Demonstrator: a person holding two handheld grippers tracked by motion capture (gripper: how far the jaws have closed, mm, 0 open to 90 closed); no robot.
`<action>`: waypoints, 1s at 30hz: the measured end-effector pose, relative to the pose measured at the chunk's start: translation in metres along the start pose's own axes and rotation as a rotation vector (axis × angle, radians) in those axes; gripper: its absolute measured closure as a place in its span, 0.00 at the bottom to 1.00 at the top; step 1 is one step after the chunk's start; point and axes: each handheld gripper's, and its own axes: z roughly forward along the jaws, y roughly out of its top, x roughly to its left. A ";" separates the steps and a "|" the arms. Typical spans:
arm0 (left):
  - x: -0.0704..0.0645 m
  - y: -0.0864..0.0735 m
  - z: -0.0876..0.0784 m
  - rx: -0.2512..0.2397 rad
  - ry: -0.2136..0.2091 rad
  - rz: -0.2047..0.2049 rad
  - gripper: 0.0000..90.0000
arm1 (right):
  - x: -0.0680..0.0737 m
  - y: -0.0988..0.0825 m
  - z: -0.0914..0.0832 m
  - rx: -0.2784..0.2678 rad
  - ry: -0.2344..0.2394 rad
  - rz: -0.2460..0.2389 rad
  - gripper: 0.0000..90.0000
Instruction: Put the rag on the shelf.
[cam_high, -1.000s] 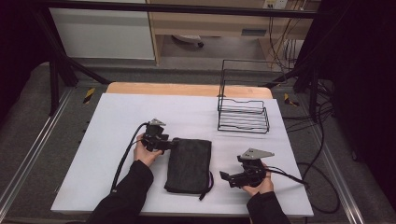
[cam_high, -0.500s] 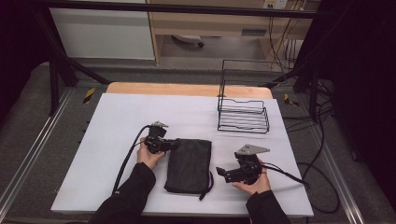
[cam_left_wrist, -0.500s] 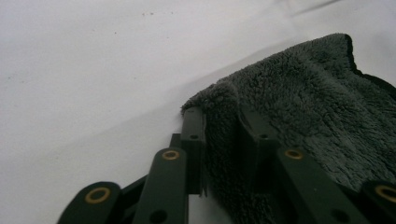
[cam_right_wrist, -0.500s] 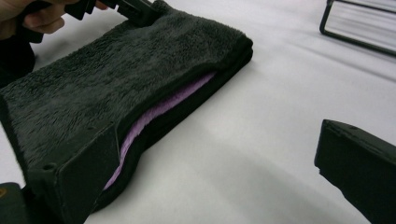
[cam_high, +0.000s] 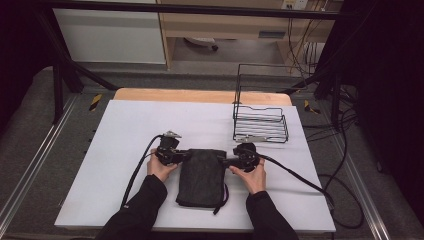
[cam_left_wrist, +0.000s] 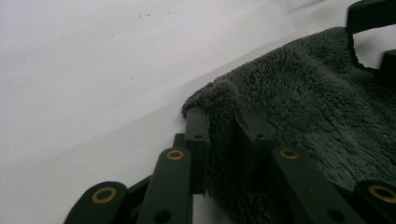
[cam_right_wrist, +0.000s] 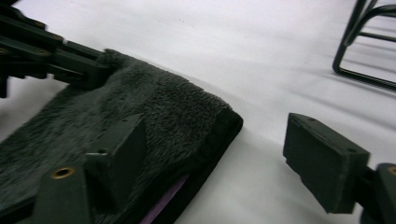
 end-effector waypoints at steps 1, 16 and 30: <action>0.000 0.000 0.000 -0.004 0.000 0.003 0.84 | 0.000 0.000 0.003 0.005 -0.002 -0.006 0.30; 0.005 -0.002 -0.004 -0.005 -0.023 0.003 0.89 | 0.005 0.000 0.017 0.062 0.051 0.021 0.60; 0.003 -0.006 -0.010 -0.055 -0.023 0.002 0.89 | 0.001 0.008 0.017 0.110 0.118 0.124 0.86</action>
